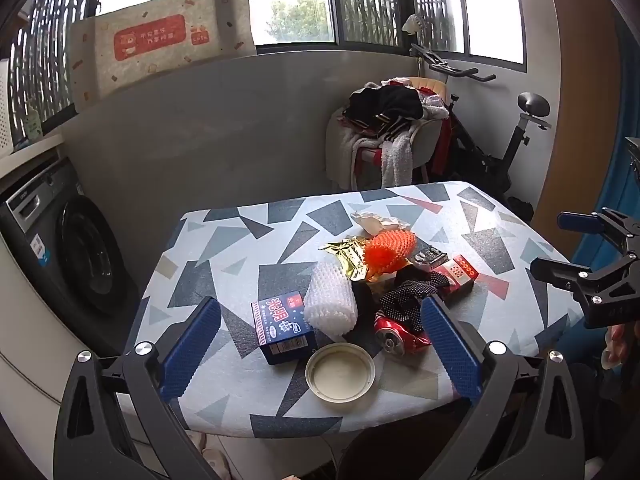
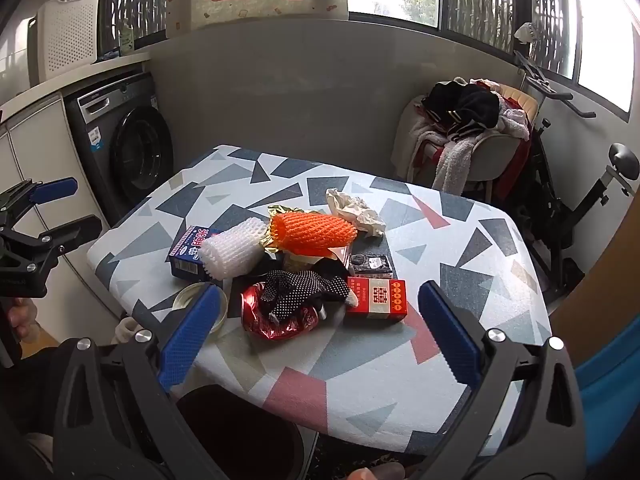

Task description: Collect trash

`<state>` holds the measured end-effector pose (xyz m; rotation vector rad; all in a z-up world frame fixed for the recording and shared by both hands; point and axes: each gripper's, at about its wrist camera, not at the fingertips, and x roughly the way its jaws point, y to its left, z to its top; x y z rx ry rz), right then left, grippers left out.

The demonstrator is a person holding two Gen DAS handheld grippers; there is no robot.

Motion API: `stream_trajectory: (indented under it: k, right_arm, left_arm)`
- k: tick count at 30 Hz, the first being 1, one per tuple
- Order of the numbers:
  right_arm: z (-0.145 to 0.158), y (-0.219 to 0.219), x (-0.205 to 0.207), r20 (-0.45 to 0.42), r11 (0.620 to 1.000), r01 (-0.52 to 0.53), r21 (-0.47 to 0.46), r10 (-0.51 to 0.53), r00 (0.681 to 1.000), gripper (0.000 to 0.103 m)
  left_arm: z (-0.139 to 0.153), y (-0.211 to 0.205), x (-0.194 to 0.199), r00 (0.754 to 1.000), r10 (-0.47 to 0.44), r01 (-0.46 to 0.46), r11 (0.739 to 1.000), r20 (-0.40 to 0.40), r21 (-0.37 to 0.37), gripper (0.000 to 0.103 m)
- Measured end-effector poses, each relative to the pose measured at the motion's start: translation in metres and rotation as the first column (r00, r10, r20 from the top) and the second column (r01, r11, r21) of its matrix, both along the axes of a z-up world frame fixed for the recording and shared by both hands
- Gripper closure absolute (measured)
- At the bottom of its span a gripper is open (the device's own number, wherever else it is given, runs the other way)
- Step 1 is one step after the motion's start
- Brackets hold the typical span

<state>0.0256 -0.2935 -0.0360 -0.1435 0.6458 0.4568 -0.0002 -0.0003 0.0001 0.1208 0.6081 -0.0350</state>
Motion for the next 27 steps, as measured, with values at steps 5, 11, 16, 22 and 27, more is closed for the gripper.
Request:
stream_trajectory:
  k: [5, 11, 16, 22, 27]
  right_arm:
    - [-0.001, 0.0, 0.0, 0.004, 1.0, 0.001, -0.001, -0.001, 1.0, 0.006]
    - [-0.001, 0.001, 0.0, 0.0, 1.0, 0.001, -0.005, -0.001, 1.0, 0.006]
    - [-0.001, 0.002, -0.001, -0.001, 1.0, 0.002, -0.004, -0.002, 1.0, 0.006]
    - [0.0, 0.0, 0.0, -0.001, 1.0, -0.001, -0.004, 0.001, 1.0, 0.006]
    - [-0.001, 0.002, 0.001, -0.002, 1.0, -0.001, -0.004, 0.001, 1.0, 0.006]
  left_arm:
    - [0.0, 0.0, 0.0, 1.0, 0.004, -0.004, 1.0, 0.007, -0.001, 0.005]
    - [0.008, -0.001, 0.0, 1.0, 0.005, -0.005, 1.0, 0.003, -0.005, 0.005]
    - [0.002, -0.001, 0.0, 1.0, 0.005, -0.005, 1.0, -0.001, -0.007, 0.005]
    - [-0.003, 0.002, 0.0, 1.0, 0.002, -0.002, 1.0, 0.0, -0.006, 0.005]
    - [-0.005, 0.003, 0.0, 1.0, 0.003, -0.003, 1.0, -0.003, -0.007, 0.005]
